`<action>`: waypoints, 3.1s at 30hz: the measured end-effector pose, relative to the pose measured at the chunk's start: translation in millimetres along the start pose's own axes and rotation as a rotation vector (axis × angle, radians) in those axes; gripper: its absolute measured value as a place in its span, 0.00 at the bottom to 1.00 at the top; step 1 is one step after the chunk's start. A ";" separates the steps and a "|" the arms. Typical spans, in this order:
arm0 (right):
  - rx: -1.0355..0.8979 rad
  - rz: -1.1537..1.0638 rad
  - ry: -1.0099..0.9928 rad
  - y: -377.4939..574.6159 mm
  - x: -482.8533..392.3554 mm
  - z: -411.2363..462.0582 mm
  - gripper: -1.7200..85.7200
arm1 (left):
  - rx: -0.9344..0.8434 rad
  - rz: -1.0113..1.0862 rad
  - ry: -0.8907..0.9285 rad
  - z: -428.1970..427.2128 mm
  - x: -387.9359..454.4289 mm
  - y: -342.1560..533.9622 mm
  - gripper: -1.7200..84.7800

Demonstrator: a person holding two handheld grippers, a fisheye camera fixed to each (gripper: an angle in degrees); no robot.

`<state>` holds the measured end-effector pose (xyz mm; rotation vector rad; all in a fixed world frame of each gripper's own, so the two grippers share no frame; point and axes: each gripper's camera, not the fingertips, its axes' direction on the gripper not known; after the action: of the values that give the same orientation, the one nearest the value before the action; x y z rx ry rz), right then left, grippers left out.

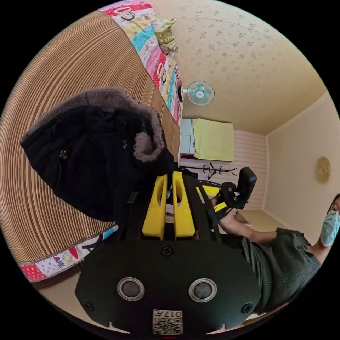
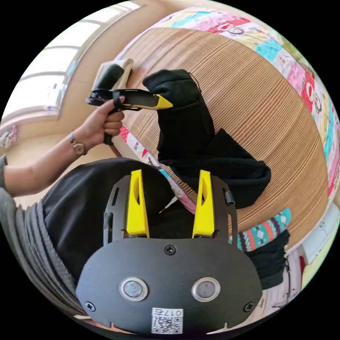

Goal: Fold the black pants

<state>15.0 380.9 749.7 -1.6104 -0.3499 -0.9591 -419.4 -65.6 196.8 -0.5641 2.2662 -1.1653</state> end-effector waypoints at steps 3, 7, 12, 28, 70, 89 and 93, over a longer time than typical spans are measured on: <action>-0.043 0.012 0.160 -54.9 -52.1 22.6 0.26 | -0.039 0.122 -0.037 27.1 42.0 18.1 0.02; 0.112 0.060 0.127 -57.7 -91.2 -0.8 0.13 | 0.017 0.204 -0.148 23.0 75.5 54.1 0.01; 0.294 -0.005 0.312 1.3 -151.1 -60.6 0.10 | 0.112 0.308 -0.157 10.1 90.3 116.5 0.01; 0.992 -0.307 0.276 334.6 -244.2 -322.4 0.10 | 0.387 0.553 -0.096 54.5 182.6 155.3 0.27; 0.250 0.588 -0.749 138.8 428.4 -117.9 0.15 | -0.364 -0.198 -0.823 200.5 -115.2 -167.3 0.16; 0.216 0.451 -1.417 222.6 471.8 -69.2 0.06 | -0.333 -0.287 -0.711 163.6 -125.1 -197.0 0.03; 0.251 0.552 -1.366 287.6 500.2 -99.4 0.06 | -0.366 -0.364 -0.665 148.6 -127.9 -191.0 0.03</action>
<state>481.5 73.1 924.2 -1.7590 -0.8256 0.6956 -204.7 -186.4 316.0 -1.3279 1.8235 -0.5659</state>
